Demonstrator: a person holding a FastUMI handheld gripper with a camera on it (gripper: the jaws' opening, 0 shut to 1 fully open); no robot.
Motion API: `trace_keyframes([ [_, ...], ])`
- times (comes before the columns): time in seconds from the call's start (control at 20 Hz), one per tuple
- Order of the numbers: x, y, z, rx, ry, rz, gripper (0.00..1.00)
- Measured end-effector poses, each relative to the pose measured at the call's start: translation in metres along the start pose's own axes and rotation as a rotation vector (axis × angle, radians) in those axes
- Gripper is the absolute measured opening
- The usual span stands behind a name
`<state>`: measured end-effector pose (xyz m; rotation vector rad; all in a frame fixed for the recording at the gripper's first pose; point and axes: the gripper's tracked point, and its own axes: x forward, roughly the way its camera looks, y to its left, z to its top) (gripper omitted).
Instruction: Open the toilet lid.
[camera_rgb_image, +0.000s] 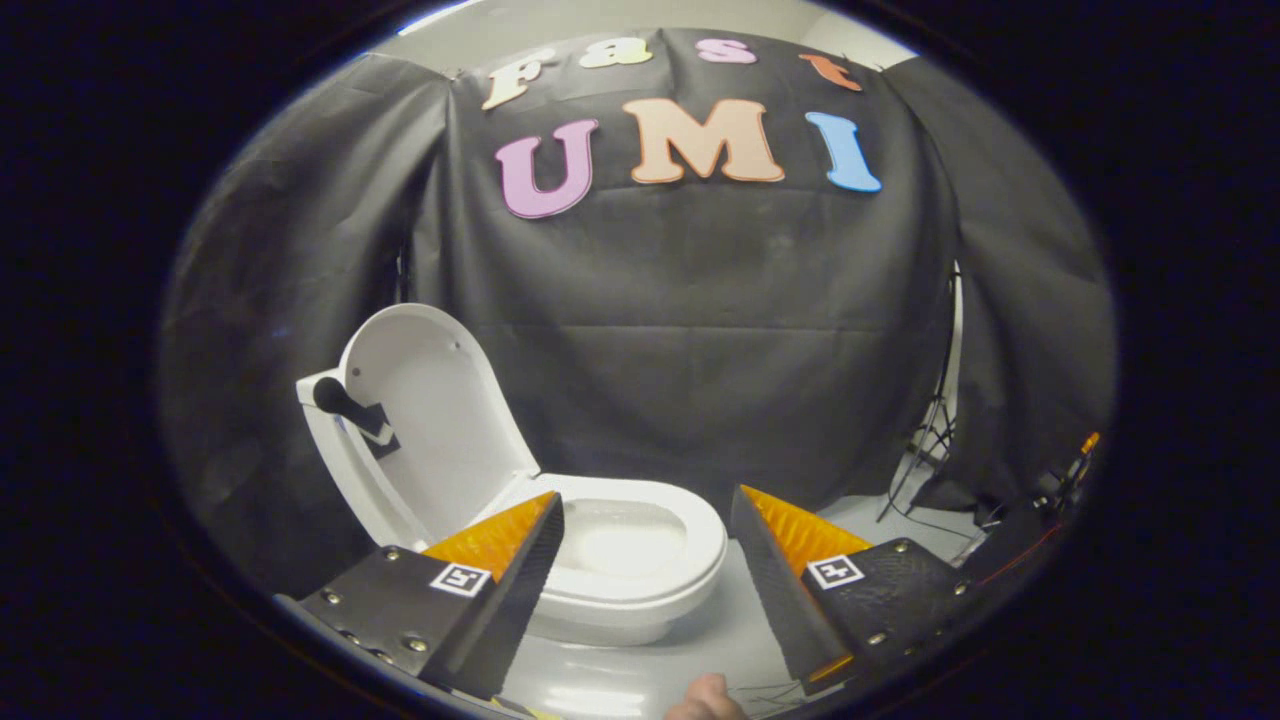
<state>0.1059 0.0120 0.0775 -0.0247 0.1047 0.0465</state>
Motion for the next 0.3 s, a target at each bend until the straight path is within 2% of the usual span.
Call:
trace_keyframes([
  [0.2,-0.023,0.013,0.006,0.011,-0.038,-0.038,0.99],
  [0.3,-0.035,0.029,0.006,-0.001,-0.049,-0.026,0.99],
])
